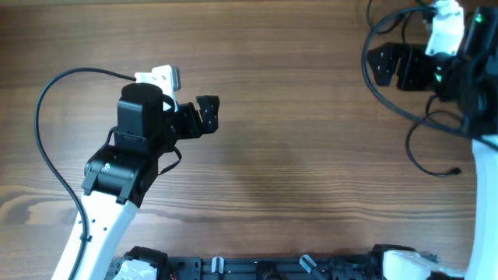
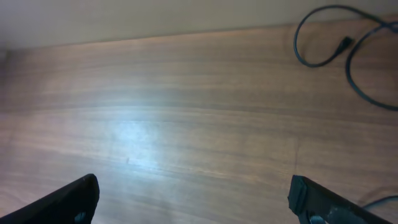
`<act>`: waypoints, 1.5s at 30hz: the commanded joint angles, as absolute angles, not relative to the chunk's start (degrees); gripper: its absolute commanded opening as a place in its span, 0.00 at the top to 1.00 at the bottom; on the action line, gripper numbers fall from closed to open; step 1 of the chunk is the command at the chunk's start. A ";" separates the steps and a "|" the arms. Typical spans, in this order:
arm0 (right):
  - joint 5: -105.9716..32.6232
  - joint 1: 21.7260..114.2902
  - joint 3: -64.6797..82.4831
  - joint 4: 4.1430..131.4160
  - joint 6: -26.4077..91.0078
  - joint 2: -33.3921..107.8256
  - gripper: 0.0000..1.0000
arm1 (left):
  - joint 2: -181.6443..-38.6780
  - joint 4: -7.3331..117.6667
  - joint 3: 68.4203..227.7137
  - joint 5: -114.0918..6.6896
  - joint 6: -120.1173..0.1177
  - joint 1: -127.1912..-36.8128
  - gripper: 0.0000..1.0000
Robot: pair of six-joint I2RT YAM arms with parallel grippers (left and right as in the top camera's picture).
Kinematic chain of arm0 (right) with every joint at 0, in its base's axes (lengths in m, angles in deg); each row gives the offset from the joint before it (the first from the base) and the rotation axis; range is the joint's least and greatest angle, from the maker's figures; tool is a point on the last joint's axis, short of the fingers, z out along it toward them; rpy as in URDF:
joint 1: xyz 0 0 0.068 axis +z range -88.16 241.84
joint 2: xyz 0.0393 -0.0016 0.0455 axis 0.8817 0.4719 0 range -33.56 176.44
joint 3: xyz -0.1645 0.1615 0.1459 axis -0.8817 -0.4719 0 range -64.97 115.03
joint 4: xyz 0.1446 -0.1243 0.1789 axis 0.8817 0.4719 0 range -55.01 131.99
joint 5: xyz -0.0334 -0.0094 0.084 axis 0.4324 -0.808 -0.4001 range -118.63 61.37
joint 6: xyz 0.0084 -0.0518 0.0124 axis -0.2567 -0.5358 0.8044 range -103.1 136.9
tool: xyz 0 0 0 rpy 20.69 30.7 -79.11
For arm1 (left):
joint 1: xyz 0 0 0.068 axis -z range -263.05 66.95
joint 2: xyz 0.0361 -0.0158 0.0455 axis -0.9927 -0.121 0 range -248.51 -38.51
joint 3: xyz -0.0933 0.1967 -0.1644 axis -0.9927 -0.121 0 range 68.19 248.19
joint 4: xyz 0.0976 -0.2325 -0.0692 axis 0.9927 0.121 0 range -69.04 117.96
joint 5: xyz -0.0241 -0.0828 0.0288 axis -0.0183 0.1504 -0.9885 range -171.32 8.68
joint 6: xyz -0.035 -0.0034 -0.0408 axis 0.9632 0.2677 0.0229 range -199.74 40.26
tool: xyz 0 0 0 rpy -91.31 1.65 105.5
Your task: Untangle cables
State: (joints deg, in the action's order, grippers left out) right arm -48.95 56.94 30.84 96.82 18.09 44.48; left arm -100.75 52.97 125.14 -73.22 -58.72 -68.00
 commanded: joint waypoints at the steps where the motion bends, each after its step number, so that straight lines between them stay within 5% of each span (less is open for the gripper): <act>1: -47.68 57.13 31.03 98.61 18.25 39.96 0.00 | -101.17 52.99 125.60 -72.59 -59.84 -67.72 0.00; 23: -46.50 57.40 30.55 98.52 19.91 39.70 0.00 | -101.19 52.99 125.60 -72.56 -59.84 -67.72 0.00; 30: -46.54 60.22 18.81 79.22 19.93 31.81 0.00 | -101.19 52.99 125.60 -72.59 -59.84 -67.72 0.00; 40: -45.58 60.76 -21.69 39.05 19.91 6.28 0.00 | -101.19 52.99 125.60 -72.59 -59.84 -67.72 0.00; 45: -44.77 60.96 -36.07 30.44 20.08 -6.01 0.00 | -101.19 52.99 125.60 -72.59 -59.84 -67.72 0.00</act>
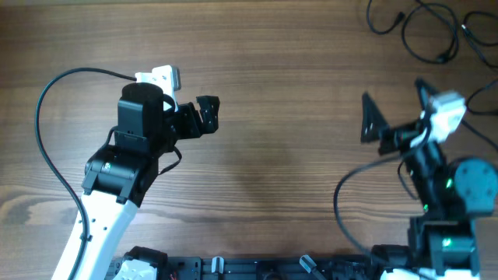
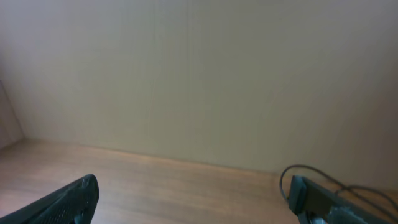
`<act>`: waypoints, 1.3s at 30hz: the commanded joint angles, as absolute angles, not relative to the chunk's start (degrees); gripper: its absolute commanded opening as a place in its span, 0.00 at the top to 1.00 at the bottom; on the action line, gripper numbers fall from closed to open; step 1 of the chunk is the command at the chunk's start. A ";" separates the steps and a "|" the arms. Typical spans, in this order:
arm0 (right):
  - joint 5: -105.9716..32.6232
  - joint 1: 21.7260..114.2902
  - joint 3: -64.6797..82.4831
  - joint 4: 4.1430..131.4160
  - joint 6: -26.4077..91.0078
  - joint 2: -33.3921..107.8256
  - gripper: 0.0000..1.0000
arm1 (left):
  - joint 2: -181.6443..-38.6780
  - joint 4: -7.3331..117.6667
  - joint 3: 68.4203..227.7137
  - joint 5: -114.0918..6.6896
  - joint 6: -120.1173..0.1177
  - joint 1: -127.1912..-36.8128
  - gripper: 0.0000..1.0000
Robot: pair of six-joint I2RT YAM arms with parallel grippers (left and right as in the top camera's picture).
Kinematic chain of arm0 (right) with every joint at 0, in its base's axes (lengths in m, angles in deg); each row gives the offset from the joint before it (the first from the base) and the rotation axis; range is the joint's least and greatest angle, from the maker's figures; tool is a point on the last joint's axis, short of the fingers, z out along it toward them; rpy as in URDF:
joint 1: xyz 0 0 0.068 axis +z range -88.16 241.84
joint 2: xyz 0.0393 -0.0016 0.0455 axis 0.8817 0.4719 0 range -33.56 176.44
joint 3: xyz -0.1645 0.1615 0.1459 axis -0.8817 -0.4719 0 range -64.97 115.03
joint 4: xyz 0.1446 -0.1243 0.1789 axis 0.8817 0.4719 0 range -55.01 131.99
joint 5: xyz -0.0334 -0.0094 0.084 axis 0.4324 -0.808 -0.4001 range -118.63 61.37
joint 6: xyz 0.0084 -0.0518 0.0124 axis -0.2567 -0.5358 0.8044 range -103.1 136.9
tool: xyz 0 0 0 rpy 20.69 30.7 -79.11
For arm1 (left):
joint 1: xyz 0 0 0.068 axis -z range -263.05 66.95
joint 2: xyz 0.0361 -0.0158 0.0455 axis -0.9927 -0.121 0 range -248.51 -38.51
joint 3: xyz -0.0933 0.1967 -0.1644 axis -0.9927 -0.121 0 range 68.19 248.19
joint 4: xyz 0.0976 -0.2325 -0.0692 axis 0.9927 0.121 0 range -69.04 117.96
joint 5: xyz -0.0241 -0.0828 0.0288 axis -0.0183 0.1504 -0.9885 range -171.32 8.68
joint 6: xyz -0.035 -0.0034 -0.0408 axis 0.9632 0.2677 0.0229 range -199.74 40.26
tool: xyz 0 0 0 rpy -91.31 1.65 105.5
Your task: Untangle cables
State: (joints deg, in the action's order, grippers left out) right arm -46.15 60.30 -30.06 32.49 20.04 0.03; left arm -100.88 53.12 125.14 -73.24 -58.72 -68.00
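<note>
A tangle of thin black cables (image 1: 424,31) lies at the table's far right corner, with loops and a plug end showing. My right gripper (image 1: 393,92) hangs open well short of them, over the right side of the table, holding nothing. In the right wrist view the gripper (image 2: 193,196) faces the far table edge and the wall, and a loop of cable (image 2: 292,173) shows beside the right finger (image 2: 311,196). My left gripper (image 1: 207,113) rests over the left middle of the table, fingers together, nothing in them.
The wooden table (image 1: 280,163) runs to a beige wall (image 2: 199,74) at the back. My left arm's own black lead (image 1: 43,132) arcs along the left side. My right arm's lead (image 1: 342,198) loops beside its base. A black rail (image 1: 257,268) lines the front edge.
My right arm has moved from the far right corner, over the cables, back toward the front right. Its wrist camera now looks at the wall instead of down at the table. The left arm is unmoved.
</note>
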 commanded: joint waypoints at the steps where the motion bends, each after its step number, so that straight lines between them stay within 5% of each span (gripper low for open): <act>1: -44.18 61.31 -37.90 30.13 20.06 -8.13 0.00 | -101.19 52.99 125.60 -72.56 -59.84 -67.72 0.00; 15: -40.44 65.75 -61.90 24.10 21.76 -32.98 0.00 | -101.19 52.99 125.60 -72.56 -59.84 -67.72 0.00; 39: -41.01 66.29 -64.61 34.17 23.47 -26.66 0.00 | -101.19 52.99 125.60 -72.59 -59.84 -67.72 0.00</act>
